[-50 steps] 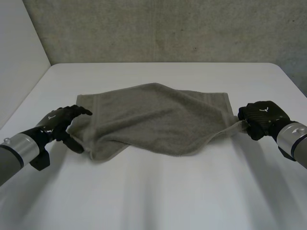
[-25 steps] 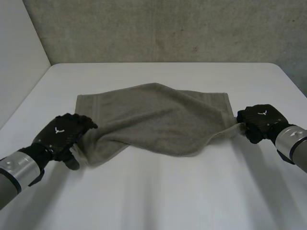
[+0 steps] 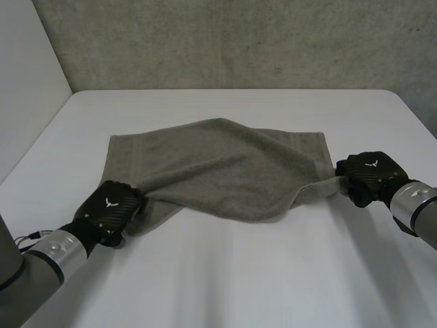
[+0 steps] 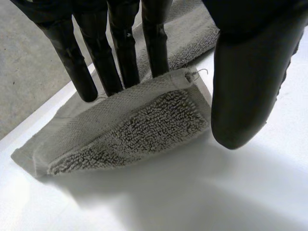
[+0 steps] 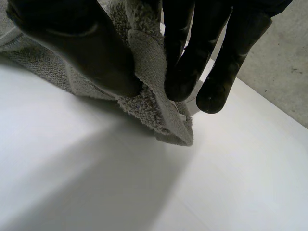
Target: Fold the towel.
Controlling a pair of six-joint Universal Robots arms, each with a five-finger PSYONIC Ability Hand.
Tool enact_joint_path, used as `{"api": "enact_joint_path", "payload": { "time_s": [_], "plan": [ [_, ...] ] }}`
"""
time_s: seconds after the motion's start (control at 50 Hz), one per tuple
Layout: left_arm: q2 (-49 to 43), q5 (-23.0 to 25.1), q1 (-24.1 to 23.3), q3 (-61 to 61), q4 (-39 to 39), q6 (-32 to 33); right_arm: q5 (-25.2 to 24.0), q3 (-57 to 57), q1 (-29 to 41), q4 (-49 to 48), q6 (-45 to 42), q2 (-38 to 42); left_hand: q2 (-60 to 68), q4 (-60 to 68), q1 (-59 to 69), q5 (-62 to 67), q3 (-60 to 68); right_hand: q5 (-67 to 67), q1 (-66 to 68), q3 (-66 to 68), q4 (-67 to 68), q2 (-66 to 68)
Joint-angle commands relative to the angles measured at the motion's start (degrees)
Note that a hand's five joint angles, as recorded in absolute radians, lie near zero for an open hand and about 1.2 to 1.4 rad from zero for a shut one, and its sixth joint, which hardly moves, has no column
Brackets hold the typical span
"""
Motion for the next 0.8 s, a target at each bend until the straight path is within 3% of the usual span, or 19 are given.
{"api": "enact_joint_path", "payload": {
  "time_s": [0.02, 0.2, 0.52, 0.6, 0.7, 0.8],
  "plan": [
    [-3.72, -4.37, -1.97, 1.45, 3.94, 0.03, 0.22, 0.0, -0.09, 0.0, -0.05, 0.05, 4.7, 5.09, 4.82, 4.9, 4.83, 3.15, 4.02, 3.73, 4.08, 5.09],
    [-5.92, -5.61, -2.15, 3.3, 4.12, 2.66, 0.48, -0.53, -0.18, 1.75, 0.04, -0.47, 21.02, 21.41, 21.14, 21.22, 21.15, 3.15, 4.02, 3.73, 4.08, 5.09],
    [-7.06, -5.7, 0.05, 5.15, 4.12, 4.69, -0.13, -1.32, -0.27, 6.33, -0.31, -0.83, 14.63, 15.01, 14.74, 14.83, 14.76, 3.15, 4.02, 3.73, 4.08, 5.09],
    [-7.33, -5.79, 0.05, 4.71, 4.12, 4.69, -0.05, -1.32, -0.18, 6.33, -0.4, -0.83, 20.35, 20.74, 20.47, 20.56, 20.49, 3.15, 4.02, 3.73, 4.08, 5.09],
    [-6.89, -5.87, -0.83, 4.01, 3.33, 4.51, 0.39, -1.41, -0.18, 6.42, -0.22, -0.91, 43.67, 44.06, 43.79, 43.87, 43.81, 3.15, 4.02, 3.73, 4.08, 5.09],
    [-5.67, -5.7, -1.09, 3.48, 2.46, 3.63, 0.57, -1.84, -0.26, 6.94, 0.22, -2.49, 43.71, 44.1, 43.83, 43.92, 43.85, 3.15, 4.02, 3.73, 4.08, 5.09]
  ]
}}
